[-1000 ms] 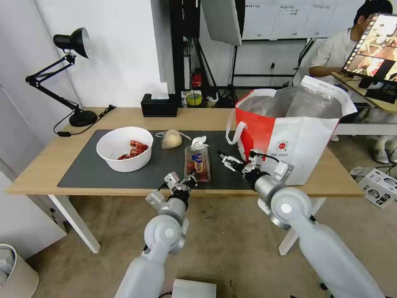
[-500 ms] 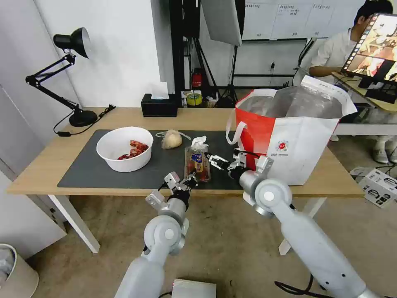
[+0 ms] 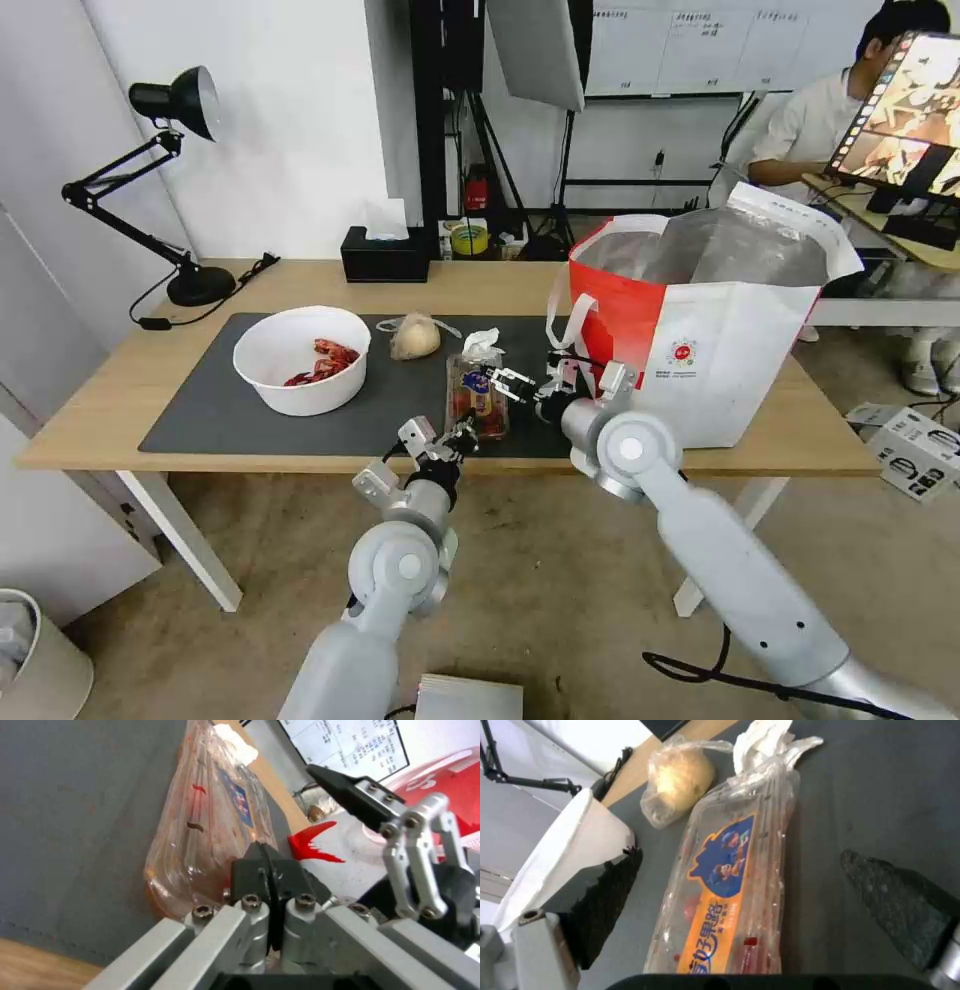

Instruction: Pick up the trash from the table and place it into the takeout bag.

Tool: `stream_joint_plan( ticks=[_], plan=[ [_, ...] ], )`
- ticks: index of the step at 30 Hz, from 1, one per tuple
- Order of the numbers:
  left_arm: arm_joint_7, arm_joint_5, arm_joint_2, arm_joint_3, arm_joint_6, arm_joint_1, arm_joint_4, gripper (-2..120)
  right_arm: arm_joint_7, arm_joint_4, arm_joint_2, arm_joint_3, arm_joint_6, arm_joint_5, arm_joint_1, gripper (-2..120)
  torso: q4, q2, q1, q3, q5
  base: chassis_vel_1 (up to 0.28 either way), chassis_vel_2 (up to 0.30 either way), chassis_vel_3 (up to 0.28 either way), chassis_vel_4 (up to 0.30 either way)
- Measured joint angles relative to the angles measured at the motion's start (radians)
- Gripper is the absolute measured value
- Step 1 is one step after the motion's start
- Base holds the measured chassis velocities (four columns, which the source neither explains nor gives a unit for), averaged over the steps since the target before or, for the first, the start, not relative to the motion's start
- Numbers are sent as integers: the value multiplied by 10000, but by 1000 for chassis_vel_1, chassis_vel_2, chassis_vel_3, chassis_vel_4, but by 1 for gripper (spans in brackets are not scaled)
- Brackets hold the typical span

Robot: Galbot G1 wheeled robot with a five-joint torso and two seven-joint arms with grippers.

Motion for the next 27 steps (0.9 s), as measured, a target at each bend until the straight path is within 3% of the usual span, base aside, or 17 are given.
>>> stream_joint_plan(
  ticks=[8, 20, 24, 27],
  plan=[
    [0, -1, 20, -23, 0, -3, -16, 0, 111, -293, 201, -157, -35, 29, 184, 81, 0, 0, 0, 0, -1, 0, 0, 0, 0],
    [0, -5, 39, -75, -4, 28, -47, 0, 120, -663, 439, -256, -37, -32, 215, 73, 0, 0, -1, 0, -1, 0, 0, 0, 0],
    [0, -5, 38, -86, -10, 42, -57, 0, 126, -762, 538, -280, -37, -72, 221, 65, 0, 0, -1, 0, -1, 0, 0, 0, 0],
    [0, -5, 38, -101, -13, 49, -71, 0, 127, -813, 585, -302, -34, -111, 222, 52, 0, 0, -1, 0, -1, 0, 0, 0, 0]
  ],
)
